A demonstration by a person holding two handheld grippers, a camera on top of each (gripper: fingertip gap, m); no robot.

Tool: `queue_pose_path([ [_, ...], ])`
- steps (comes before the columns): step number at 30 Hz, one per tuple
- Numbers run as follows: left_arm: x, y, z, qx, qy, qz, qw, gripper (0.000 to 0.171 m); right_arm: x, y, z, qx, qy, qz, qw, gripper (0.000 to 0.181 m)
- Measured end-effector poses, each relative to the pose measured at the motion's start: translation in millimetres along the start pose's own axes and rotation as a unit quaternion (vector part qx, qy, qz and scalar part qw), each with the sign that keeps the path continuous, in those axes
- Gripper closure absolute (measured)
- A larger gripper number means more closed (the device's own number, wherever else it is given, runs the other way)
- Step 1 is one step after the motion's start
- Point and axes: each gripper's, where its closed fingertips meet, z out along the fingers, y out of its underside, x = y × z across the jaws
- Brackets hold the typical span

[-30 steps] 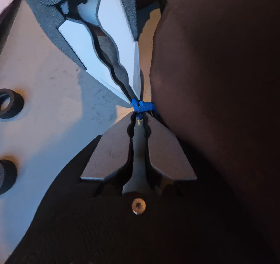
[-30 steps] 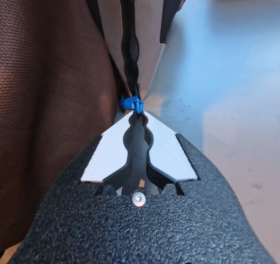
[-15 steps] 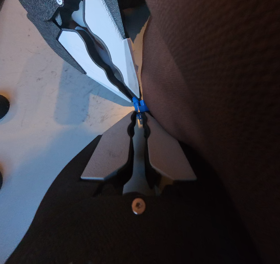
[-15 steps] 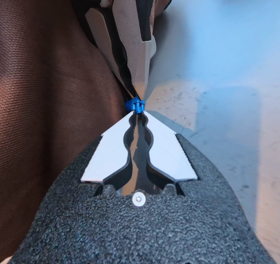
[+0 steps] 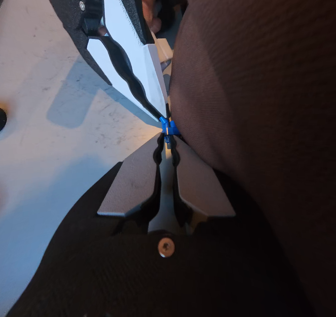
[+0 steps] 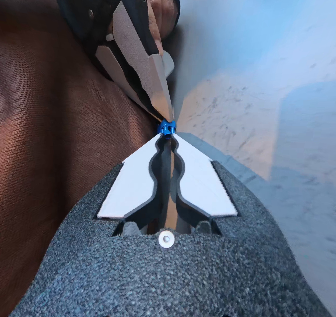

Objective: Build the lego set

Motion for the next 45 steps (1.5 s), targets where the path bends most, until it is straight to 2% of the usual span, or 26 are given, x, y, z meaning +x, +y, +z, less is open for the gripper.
queue_pose_path([
  [7, -3.0, -0.4, 0.2, 0.01, -0.017, -0.02, 1.0, 0.168, 2.1, -1.2, -1.7, 0.044, 0.03, 0.007, 0.999, 0.175],
  [15, -6.5, -0.8, 0.1, 0.011, -0.043, -0.018, 0.999, 0.168, 4.7, -2.2, -3.6, 0.064, 0.058, 0.01, 0.996, 0.175],
  [24, -8.2, -0.5, 0.0, 0.01, -0.058, -0.011, 0.998, 0.168, 5.7, -5.5, -4.0, 0.106, 0.018, 0.101, 0.989, 0.175],
  [29, -7.4, -0.4, 0.2, 0.01, -0.056, -0.005, 0.998, 0.168, 5.2, -5.1, -3.4, 0.096, -0.009, 0.125, 0.987, 0.174],
  [31, -7.3, -0.6, 0.2, 0.01, -0.06, 0.0, 0.998, 0.168, 5.4, -4.5, -3.3, 0.088, 0.013, 0.095, 0.991, 0.174],
  [34, -7.4, -1.1, 0.5, 0.012, -0.062, 0.001, 0.998, 0.168, 6.4, -3.2, -3.6, 0.075, 0.082, 0.011, 0.994, 0.175],
  [38, -7.3, -1.1, 1.3, 0.011, -0.059, -0.002, 0.998, 0.168, 6.2, -2.0, -4.8, 0.059, 0.162, -0.101, 0.98, 0.174],
  [45, -6.8, -1.2, 1.3, 0.012, -0.057, -0.002, 0.998, 0.168, 7.8, -0.1, -5.2, 0.008, 0.201, -0.217, 0.955, 0.175],
])
